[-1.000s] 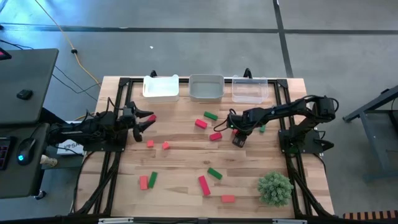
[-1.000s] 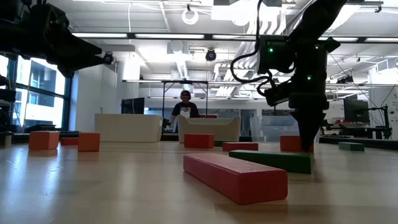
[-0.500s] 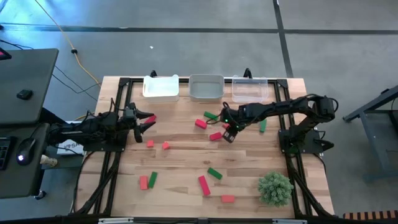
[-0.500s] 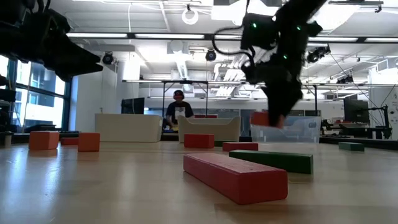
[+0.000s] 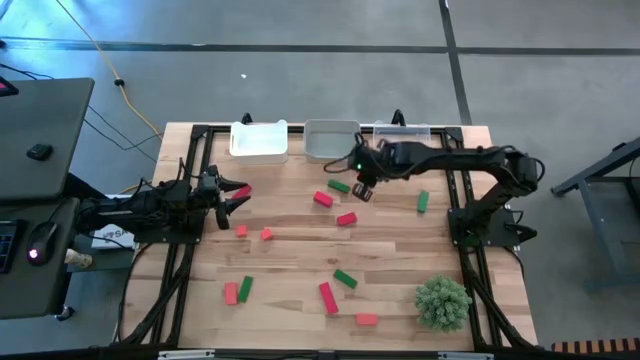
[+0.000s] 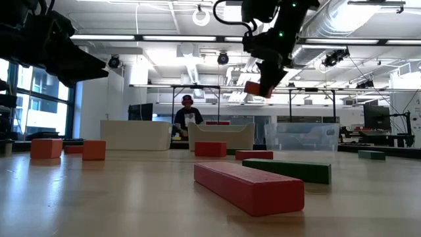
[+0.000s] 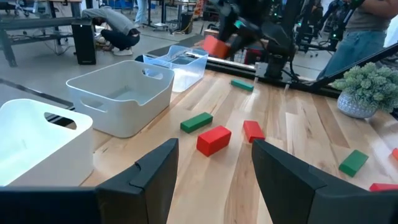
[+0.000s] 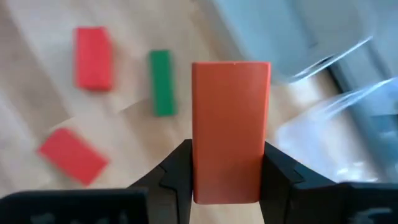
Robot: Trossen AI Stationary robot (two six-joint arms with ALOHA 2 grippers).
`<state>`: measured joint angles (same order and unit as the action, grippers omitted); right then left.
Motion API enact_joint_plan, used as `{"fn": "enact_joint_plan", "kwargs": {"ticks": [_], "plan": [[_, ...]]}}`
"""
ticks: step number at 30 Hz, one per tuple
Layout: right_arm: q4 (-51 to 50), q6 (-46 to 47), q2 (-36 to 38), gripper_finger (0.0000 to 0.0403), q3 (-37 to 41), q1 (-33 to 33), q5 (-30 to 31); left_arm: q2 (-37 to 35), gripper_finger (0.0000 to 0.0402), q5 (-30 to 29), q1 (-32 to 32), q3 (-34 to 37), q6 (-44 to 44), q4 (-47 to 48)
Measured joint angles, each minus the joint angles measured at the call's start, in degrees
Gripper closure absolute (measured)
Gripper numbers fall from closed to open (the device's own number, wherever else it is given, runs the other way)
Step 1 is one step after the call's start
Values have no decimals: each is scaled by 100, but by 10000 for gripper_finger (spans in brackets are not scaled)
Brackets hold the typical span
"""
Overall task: Sort & place blocks by color
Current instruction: Put the top right orange block into the transparent bin
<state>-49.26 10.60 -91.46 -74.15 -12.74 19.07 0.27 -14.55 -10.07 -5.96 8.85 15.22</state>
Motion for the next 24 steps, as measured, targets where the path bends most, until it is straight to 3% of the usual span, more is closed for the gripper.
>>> {"fn": "enact_joint_plan", "kwargs": {"ticks": [14, 24], "plan": [[-372, -1107, 4, 293, -316, -1841, 447, 0, 208, 0, 1, 0, 209, 0], [-436, -1169, -51, 293, -255, -3155, -127, 0, 208, 0, 1, 0, 209, -2]]}}
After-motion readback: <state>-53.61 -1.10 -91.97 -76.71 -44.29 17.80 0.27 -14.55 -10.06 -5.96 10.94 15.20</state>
